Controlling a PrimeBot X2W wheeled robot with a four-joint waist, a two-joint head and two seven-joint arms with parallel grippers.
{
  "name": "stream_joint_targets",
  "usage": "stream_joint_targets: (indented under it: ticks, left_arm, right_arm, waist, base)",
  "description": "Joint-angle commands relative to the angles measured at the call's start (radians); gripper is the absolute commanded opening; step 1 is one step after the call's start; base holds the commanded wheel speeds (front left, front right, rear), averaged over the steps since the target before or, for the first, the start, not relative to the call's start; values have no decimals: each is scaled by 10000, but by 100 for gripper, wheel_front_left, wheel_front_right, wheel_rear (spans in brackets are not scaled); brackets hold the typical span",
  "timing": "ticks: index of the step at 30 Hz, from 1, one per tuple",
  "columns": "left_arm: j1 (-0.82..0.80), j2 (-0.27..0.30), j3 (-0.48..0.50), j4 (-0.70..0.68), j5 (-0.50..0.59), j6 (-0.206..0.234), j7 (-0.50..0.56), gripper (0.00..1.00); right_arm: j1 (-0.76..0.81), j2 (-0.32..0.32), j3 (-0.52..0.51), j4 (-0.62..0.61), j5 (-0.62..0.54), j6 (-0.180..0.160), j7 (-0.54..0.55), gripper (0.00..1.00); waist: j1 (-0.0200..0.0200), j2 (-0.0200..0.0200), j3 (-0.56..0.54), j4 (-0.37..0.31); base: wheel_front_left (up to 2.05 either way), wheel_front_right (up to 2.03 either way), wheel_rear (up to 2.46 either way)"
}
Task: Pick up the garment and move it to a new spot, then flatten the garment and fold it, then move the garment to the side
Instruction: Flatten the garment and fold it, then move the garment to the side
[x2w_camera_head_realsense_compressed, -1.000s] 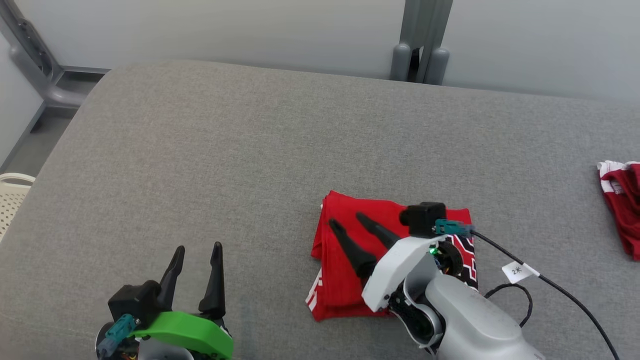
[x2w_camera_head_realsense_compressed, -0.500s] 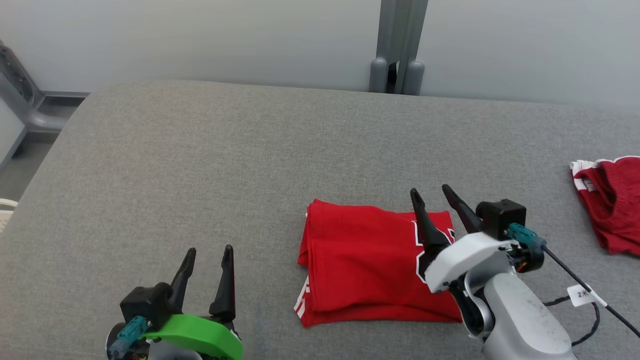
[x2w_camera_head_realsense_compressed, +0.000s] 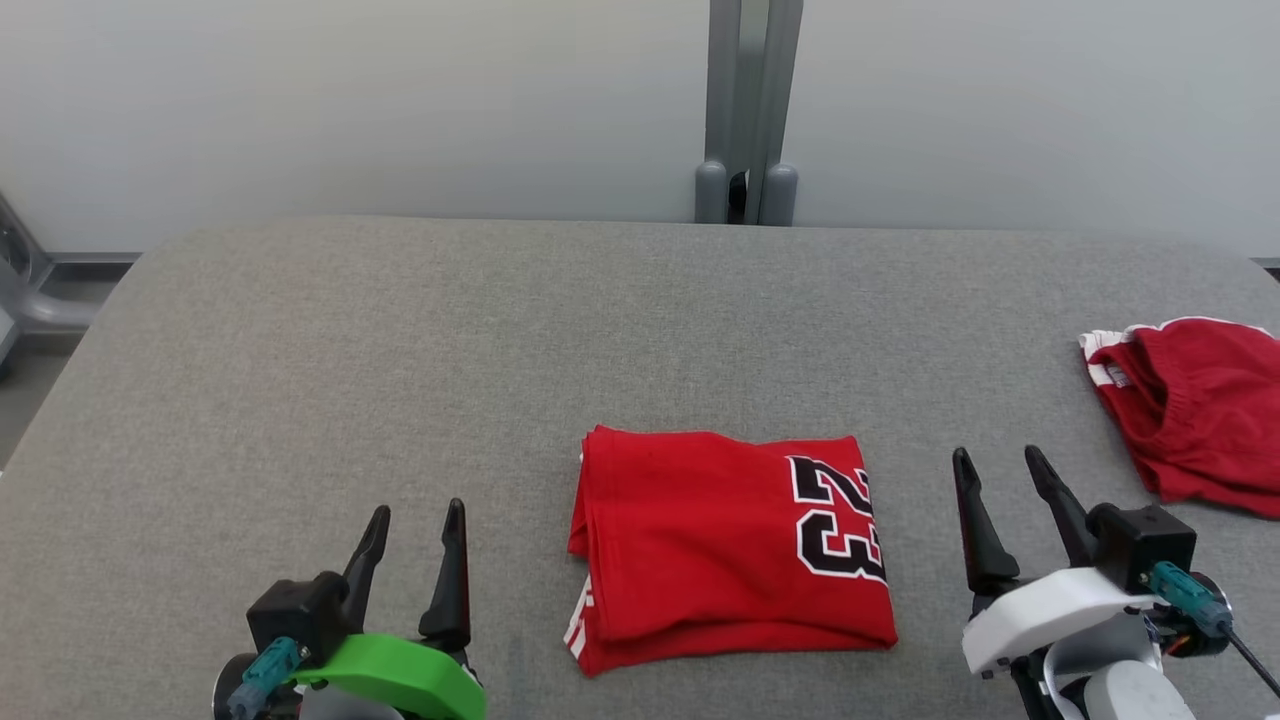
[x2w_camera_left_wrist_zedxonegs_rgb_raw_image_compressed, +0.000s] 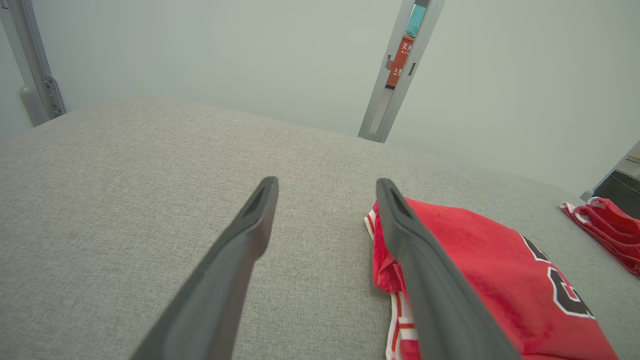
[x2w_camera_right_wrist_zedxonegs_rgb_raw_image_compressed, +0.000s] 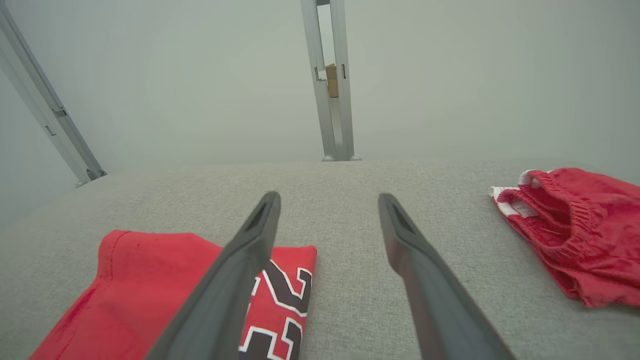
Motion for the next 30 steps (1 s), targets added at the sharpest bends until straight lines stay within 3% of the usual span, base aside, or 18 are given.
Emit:
stream_joint_targets:
  ticks: [1,22,30]
  left_arm:
    - [165,44,79,44,180,16,-70,100]
    - [450,-93,694,223,649,-139,-69,100]
    - [292,-125,736,283,740,-208,-69,100]
  right_arm:
    - [263,-25,-139,-165,-59,-2,49,100]
    - [610,-22,-320,-309,-157,-2,224,100]
    - [43,-26,-157,-260,-773,-2,1045,100]
  waist:
    - [0,0,-121,-120]
    - [0,0,-86,-248]
    - [0,0,107,-81]
  base:
    - [0,0,0]
    - [0,0,0]
    - [0,0,0]
